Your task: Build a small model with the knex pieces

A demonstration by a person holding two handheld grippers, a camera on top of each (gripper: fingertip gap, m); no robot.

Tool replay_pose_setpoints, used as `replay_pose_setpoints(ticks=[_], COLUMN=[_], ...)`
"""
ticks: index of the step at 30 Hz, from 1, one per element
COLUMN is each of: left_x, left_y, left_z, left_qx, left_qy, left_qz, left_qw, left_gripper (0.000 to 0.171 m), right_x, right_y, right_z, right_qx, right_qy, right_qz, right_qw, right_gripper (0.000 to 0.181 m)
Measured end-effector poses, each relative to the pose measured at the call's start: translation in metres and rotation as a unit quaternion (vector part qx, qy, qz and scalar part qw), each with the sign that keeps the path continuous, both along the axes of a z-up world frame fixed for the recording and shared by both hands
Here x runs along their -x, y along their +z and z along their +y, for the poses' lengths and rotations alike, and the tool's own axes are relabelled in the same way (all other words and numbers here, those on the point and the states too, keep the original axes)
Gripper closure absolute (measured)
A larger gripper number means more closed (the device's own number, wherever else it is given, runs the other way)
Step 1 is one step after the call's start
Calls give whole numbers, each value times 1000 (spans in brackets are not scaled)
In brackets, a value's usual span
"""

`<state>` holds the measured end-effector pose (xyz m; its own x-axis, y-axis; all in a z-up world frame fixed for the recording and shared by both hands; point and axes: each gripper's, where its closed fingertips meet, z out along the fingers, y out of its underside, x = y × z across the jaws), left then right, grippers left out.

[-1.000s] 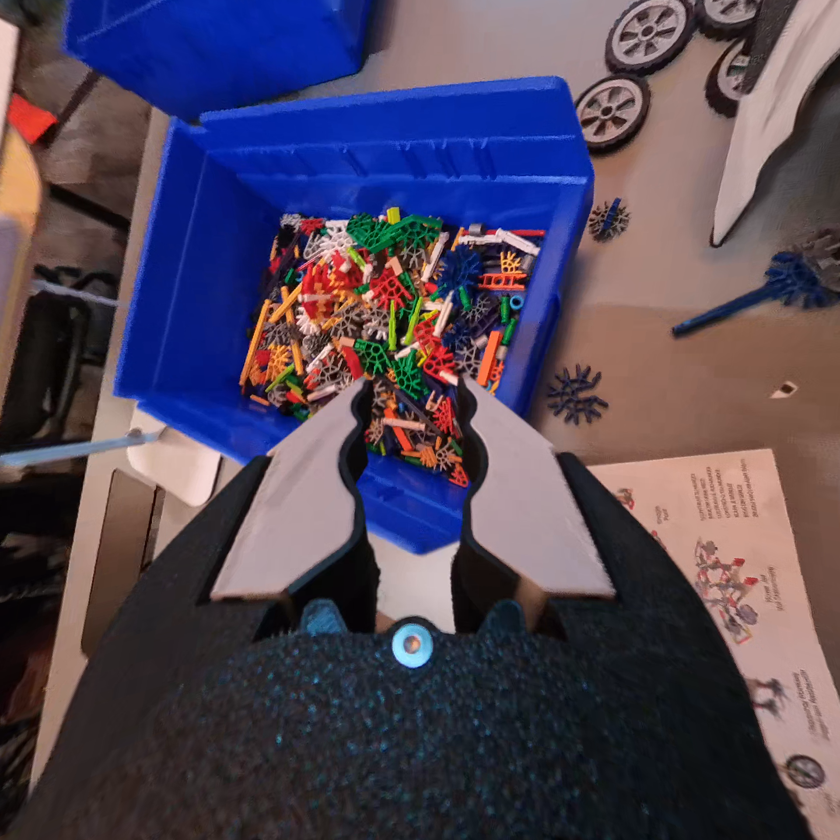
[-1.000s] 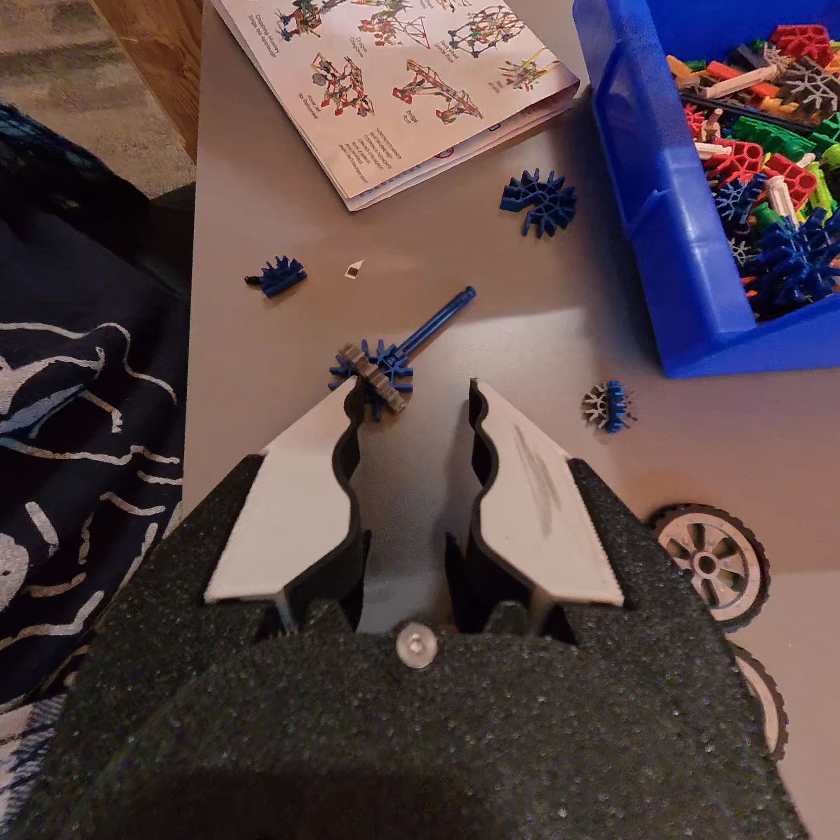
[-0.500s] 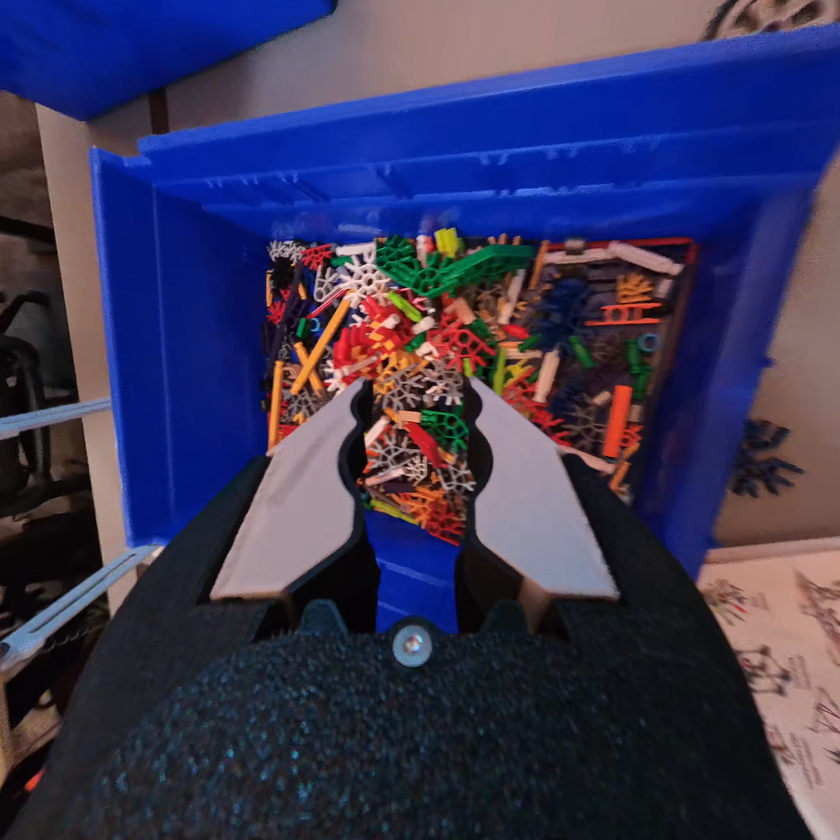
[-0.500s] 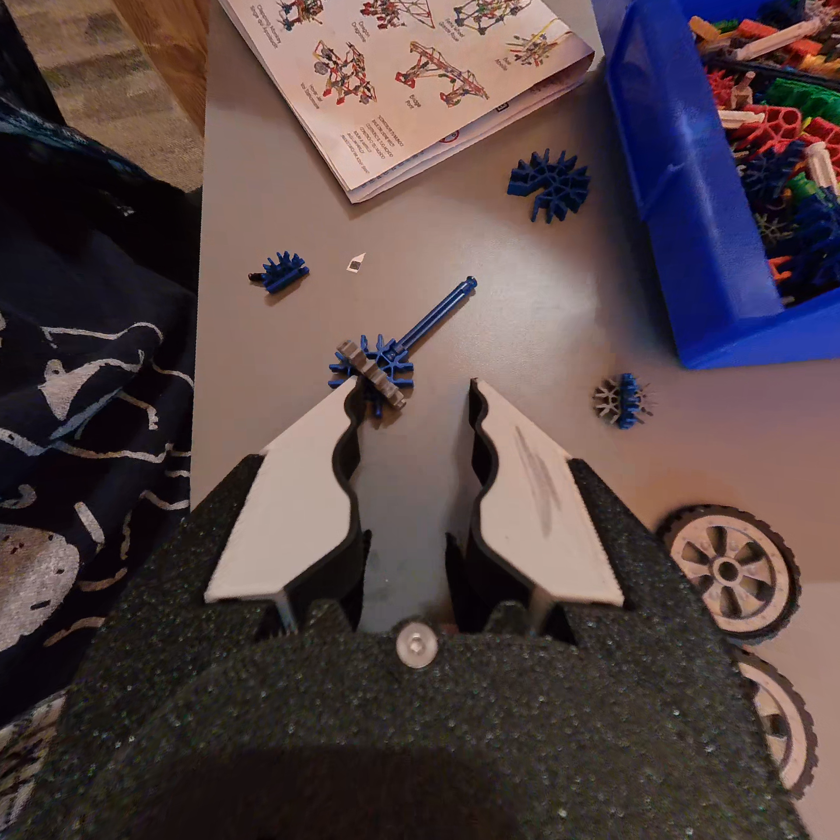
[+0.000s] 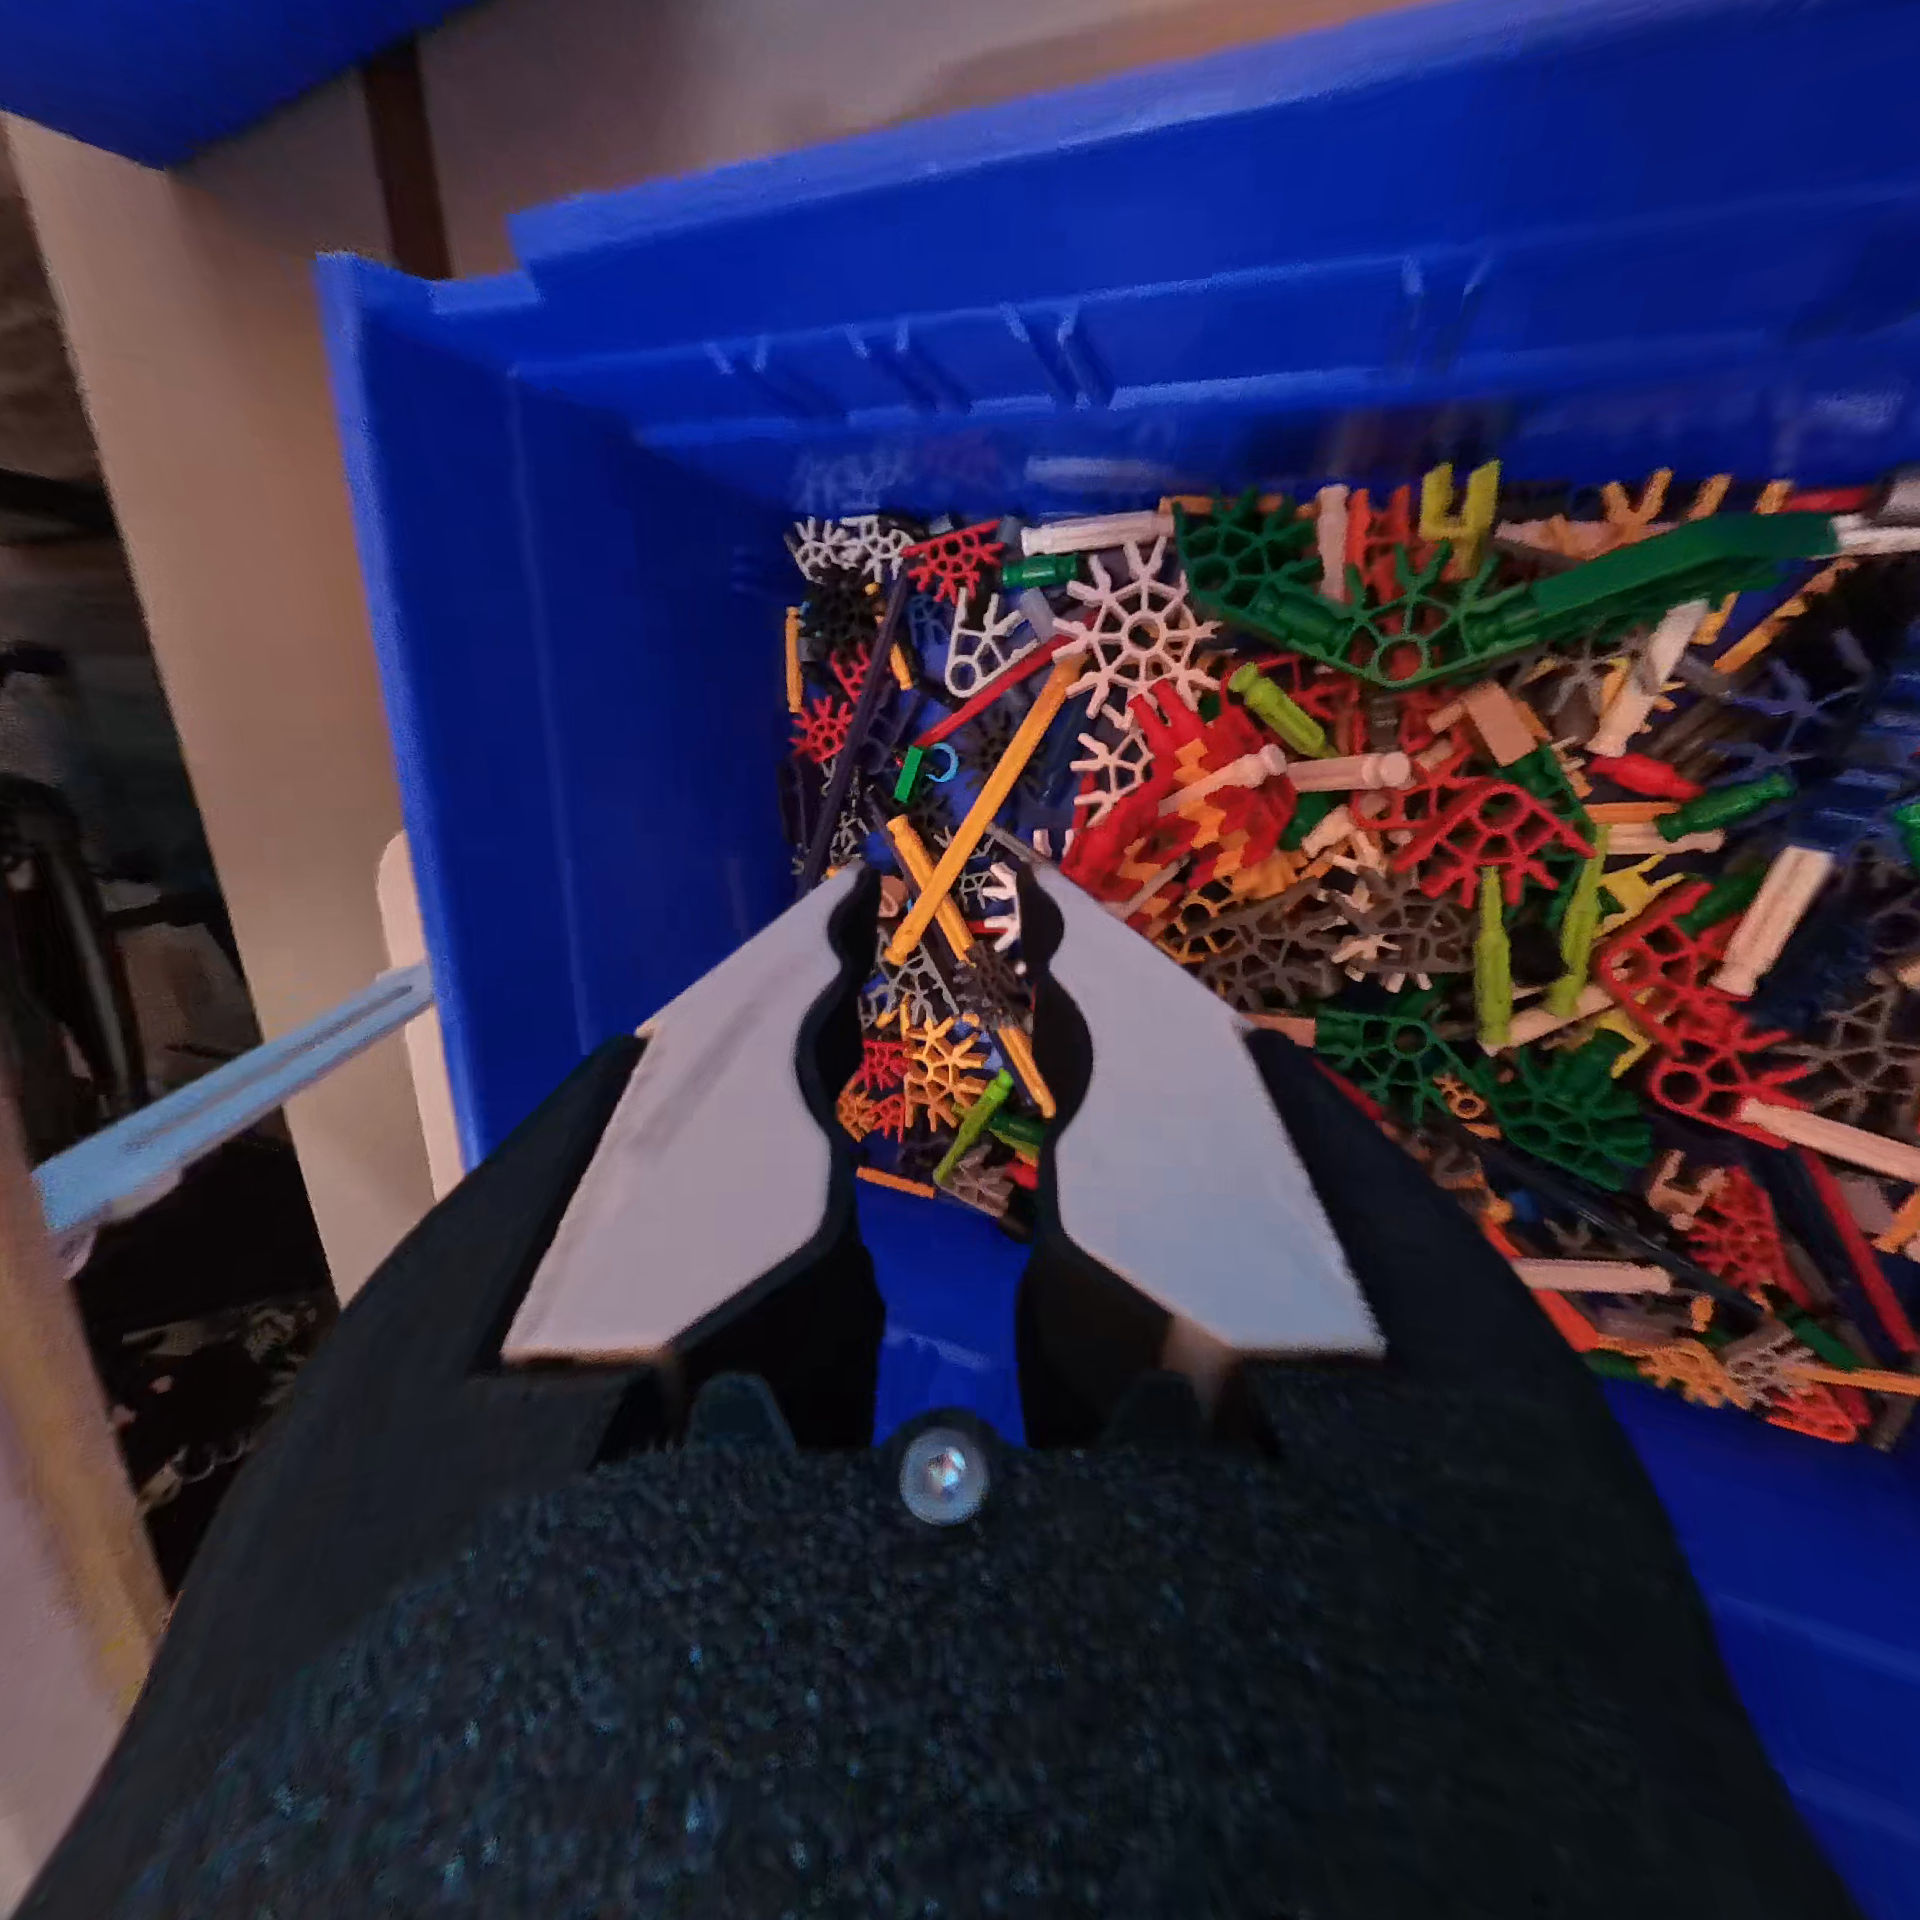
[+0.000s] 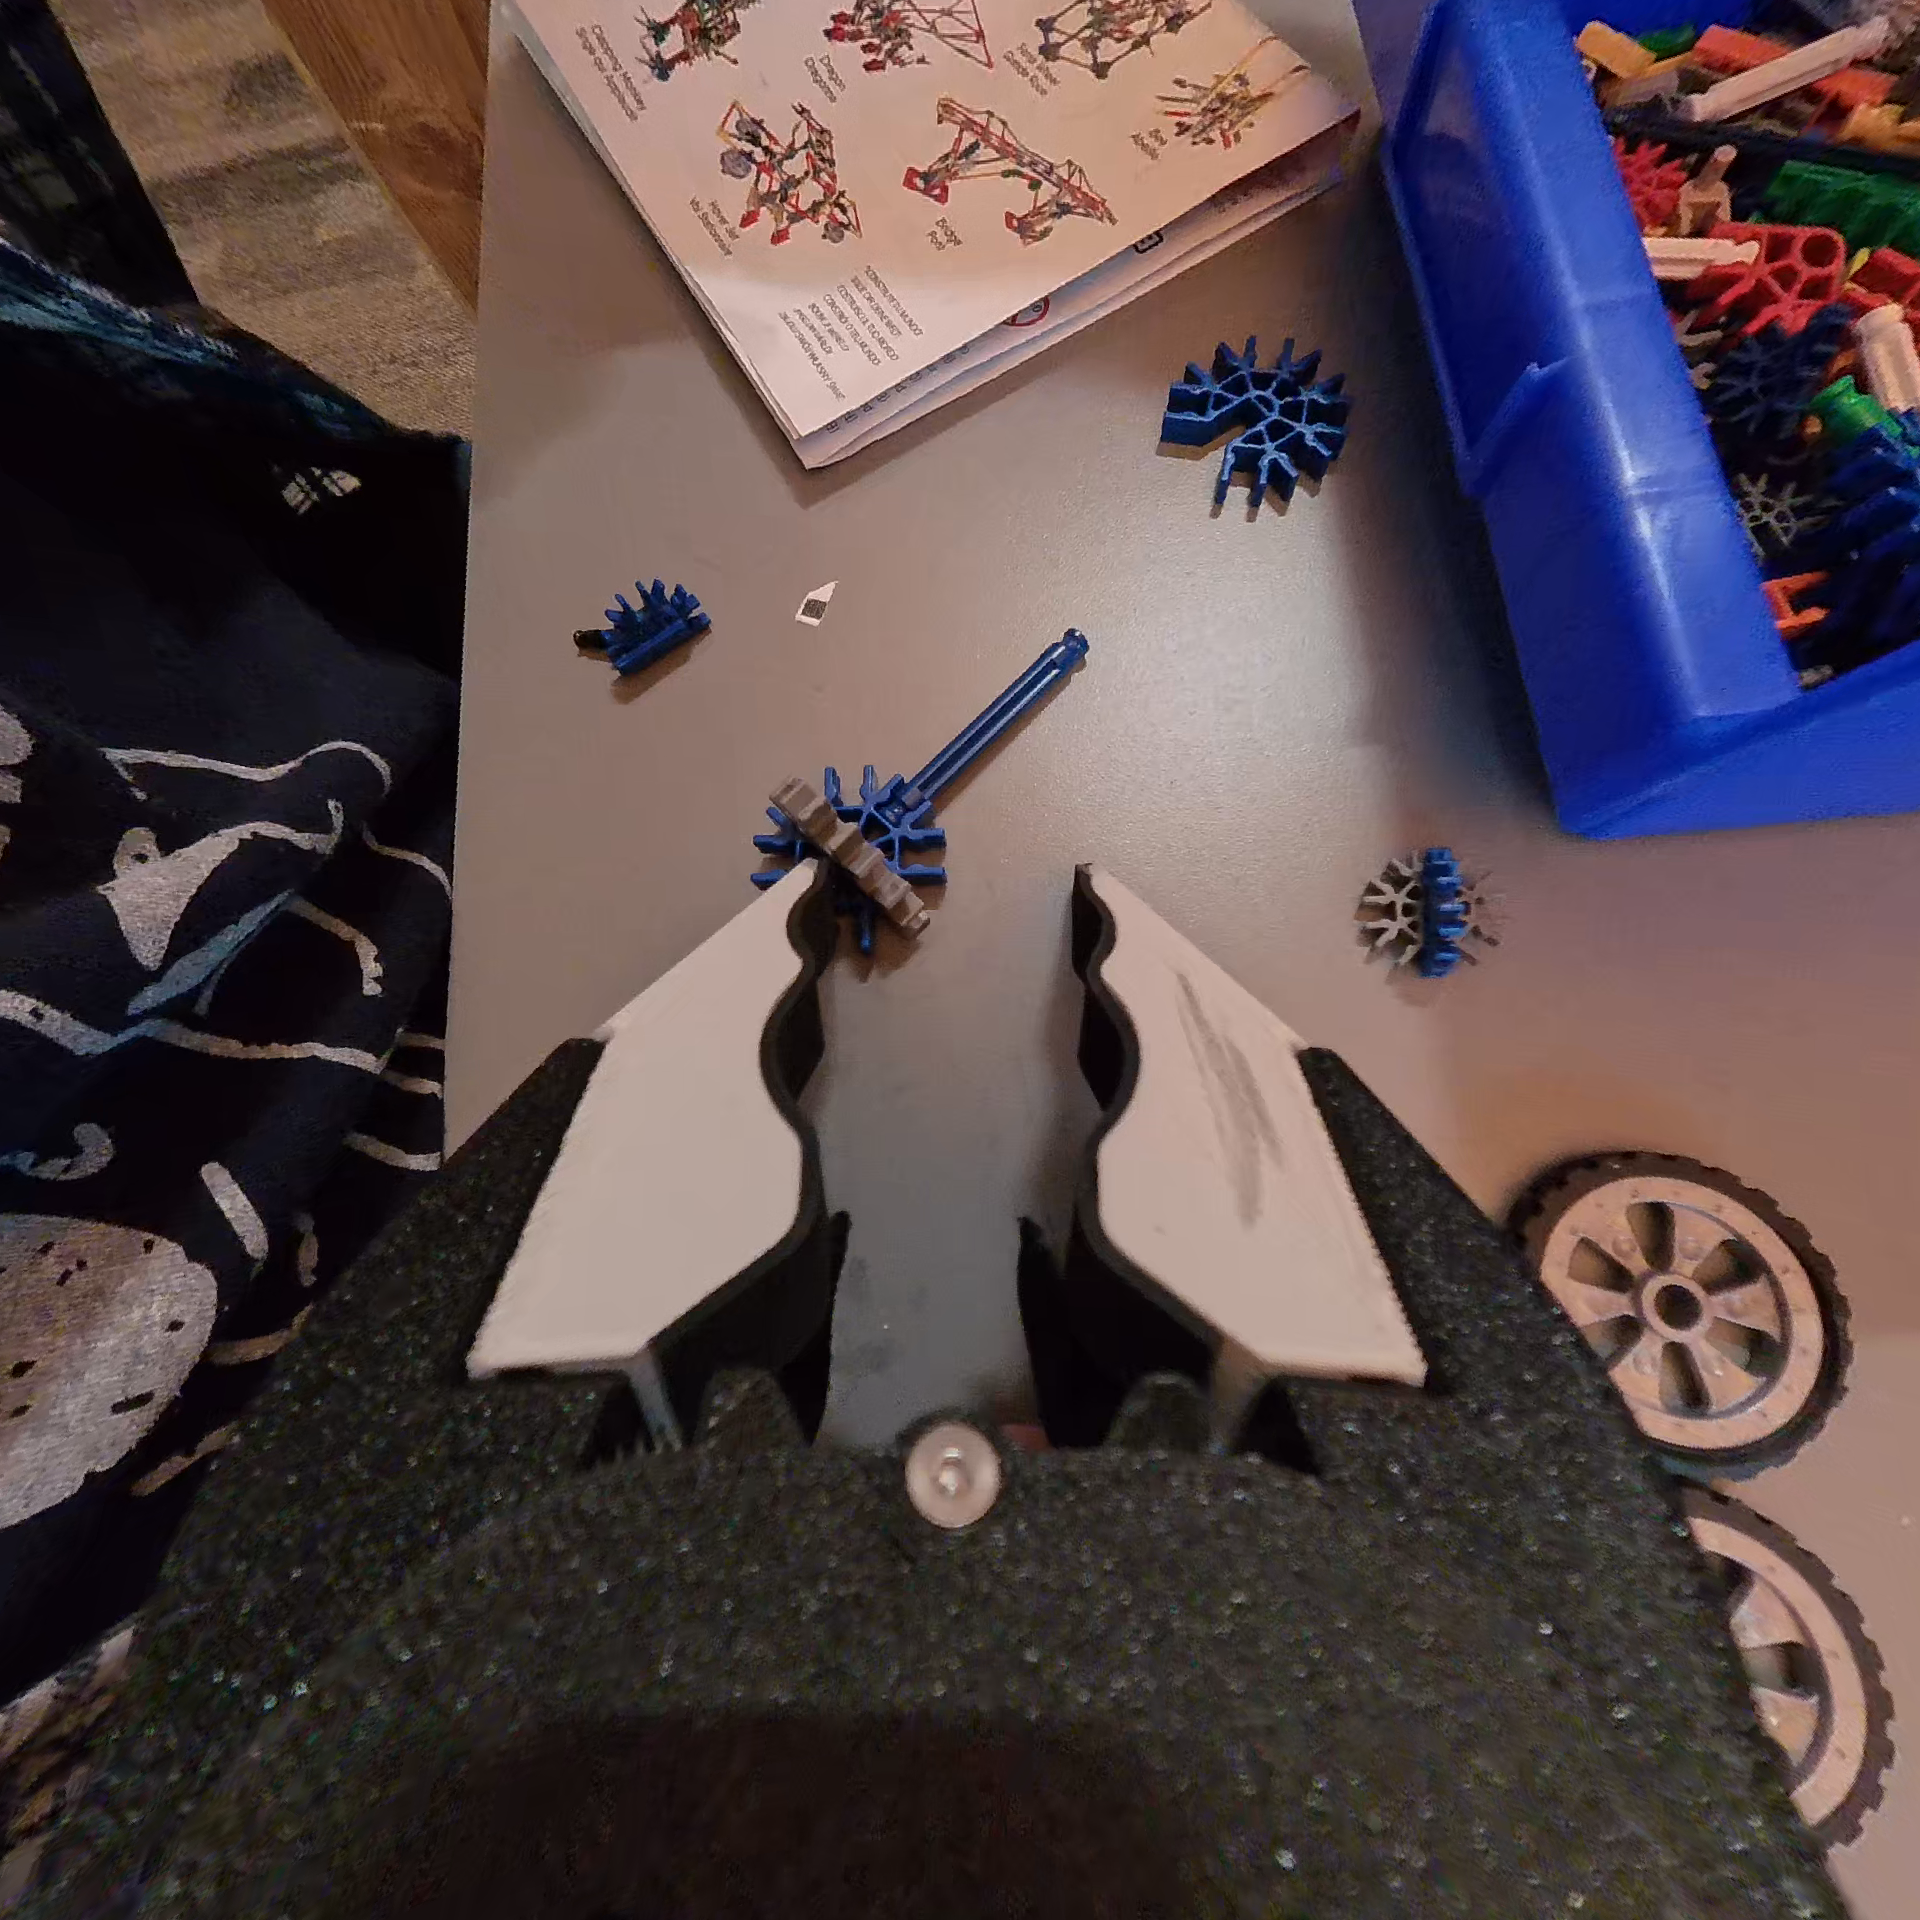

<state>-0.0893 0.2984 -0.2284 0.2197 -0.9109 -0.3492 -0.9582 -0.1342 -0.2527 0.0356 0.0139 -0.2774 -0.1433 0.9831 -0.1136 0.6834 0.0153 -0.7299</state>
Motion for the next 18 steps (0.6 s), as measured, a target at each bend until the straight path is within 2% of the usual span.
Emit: replay_pose_setpoints(ticks=[4, 10, 14, 18], left_x=[-3, 1, 1, 6], left_y=[-25, -47, -52, -41], left_z=[6, 15, 13, 16], left_qx=[31, 62, 83, 56], left_qy=[-20, -17, -19, -12], left_qz=[23, 45, 49, 50], left_qw=[999, 997, 995, 997], left_gripper=[150, 154, 164, 168], right_x=[0, 0, 0, 0], right_y=[0, 0, -1, -1], right_z=[0, 0, 0, 0], right_qx=[0, -1, -2, -5], right_qy=[0, 0, 0, 0], right_qz=[0, 1, 1, 1], right_qw=[1000, 1000, 1000, 1000], right_gripper=[136, 136, 136, 135])
